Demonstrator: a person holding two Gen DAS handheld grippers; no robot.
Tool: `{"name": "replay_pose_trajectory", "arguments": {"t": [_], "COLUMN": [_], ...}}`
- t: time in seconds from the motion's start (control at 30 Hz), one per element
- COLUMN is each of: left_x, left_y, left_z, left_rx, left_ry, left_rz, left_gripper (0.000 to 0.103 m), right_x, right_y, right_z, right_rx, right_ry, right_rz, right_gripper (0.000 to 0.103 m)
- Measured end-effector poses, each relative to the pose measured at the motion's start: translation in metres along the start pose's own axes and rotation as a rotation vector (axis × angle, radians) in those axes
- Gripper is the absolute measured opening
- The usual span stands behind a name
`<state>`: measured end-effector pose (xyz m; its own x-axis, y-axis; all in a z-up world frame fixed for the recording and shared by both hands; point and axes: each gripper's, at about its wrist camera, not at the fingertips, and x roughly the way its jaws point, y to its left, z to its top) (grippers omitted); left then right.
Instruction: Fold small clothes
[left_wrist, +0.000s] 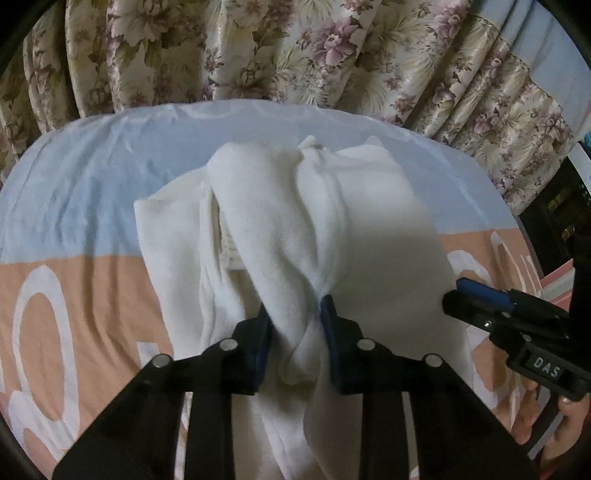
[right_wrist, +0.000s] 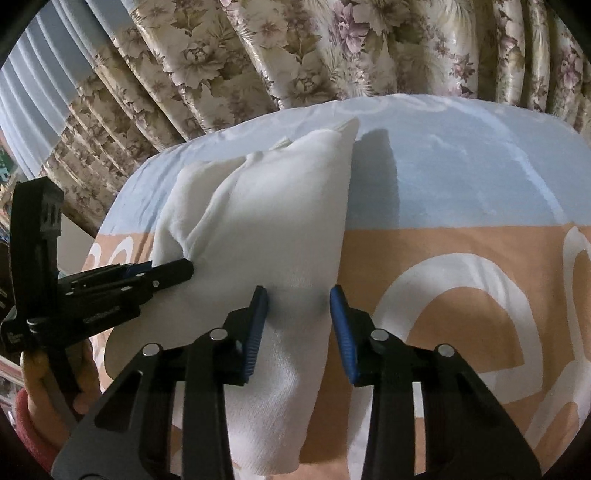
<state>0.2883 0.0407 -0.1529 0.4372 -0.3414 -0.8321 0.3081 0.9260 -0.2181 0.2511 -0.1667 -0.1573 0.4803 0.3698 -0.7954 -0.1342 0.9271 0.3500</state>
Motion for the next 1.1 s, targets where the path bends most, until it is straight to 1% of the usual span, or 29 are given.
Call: {"name": "replay_pose_trajectory", "arguments": {"t": [0.03,0.13,0.27,0.33,0.4,0.47,0.57,0.63,0.67,0.8,0.87,0.93,0.97,1.03,1.1], "left_x": [-0.004,-0.02,-0.036,-0.036,-0.03,-0.024,-0.018,-0.018,-0.019,-0.032,-0.042,-0.054,-0.058,-0.06,-0.059], "left_y": [-0.001,-0.005,0.005,0.015,0.026,0.032,0.038,0.036,0.035,0.027,0.022,0.015,0.011,0.001,-0.005], "left_z": [0.0,0.004,0.006,0.001,-0.008,-0.016,-0.023,-0.022,-0.021,-0.022,-0.024,-0.032,-0.037,-0.049,-0.059], "left_rx": [0.009,0.045,0.051,0.037,0.01,-0.01,-0.022,-0.022,-0.02,0.005,0.02,0.046,0.061,0.099,0.123], "left_ry": [-0.006,-0.033,-0.053,-0.036,-0.006,0.007,0.0,-0.009,-0.01,-0.019,-0.02,-0.023,-0.022,-0.004,0.013], "left_rz": [0.003,0.014,0.024,0.031,0.028,0.022,0.012,0.014,0.017,0.043,0.044,0.036,0.037,0.055,0.099], "left_gripper": [0.025,0.025,0.025,0.025,0.025,0.025,0.026,0.026,0.027,0.037,0.039,0.044,0.049,0.05,0.05], "right_x": [0.0,-0.003,-0.002,0.001,0.003,0.006,0.009,0.007,0.005,-0.008,-0.013,-0.016,-0.017,-0.016,-0.014], "right_y": [0.001,0.008,0.021,0.029,0.036,0.043,0.046,0.046,0.045,0.042,0.04,0.038,0.037,0.034,0.031], "right_z": [0.0,0.001,-0.001,-0.003,-0.006,-0.009,-0.013,-0.011,-0.01,-0.011,-0.016,-0.023,-0.029,-0.038,-0.046], "right_rx": [-0.003,-0.028,-0.054,-0.078,-0.109,-0.142,-0.172,-0.178,-0.179,-0.175,-0.164,-0.155,-0.151,-0.141,-0.122], "right_ry": [0.0,-0.009,-0.007,0.005,0.009,0.016,0.024,0.019,0.015,0.002,0.009,0.022,0.032,0.049,0.065], "right_rz": [0.006,0.0,0.017,0.013,-0.006,-0.024,-0.047,-0.043,-0.041,-0.03,-0.02,-0.014,-0.02,-0.034,-0.049], "right_gripper": [0.032,0.028,0.028,0.028,0.028,0.028,0.028,0.029,0.029,0.029,0.031,0.035,0.036,0.037,0.037]}}
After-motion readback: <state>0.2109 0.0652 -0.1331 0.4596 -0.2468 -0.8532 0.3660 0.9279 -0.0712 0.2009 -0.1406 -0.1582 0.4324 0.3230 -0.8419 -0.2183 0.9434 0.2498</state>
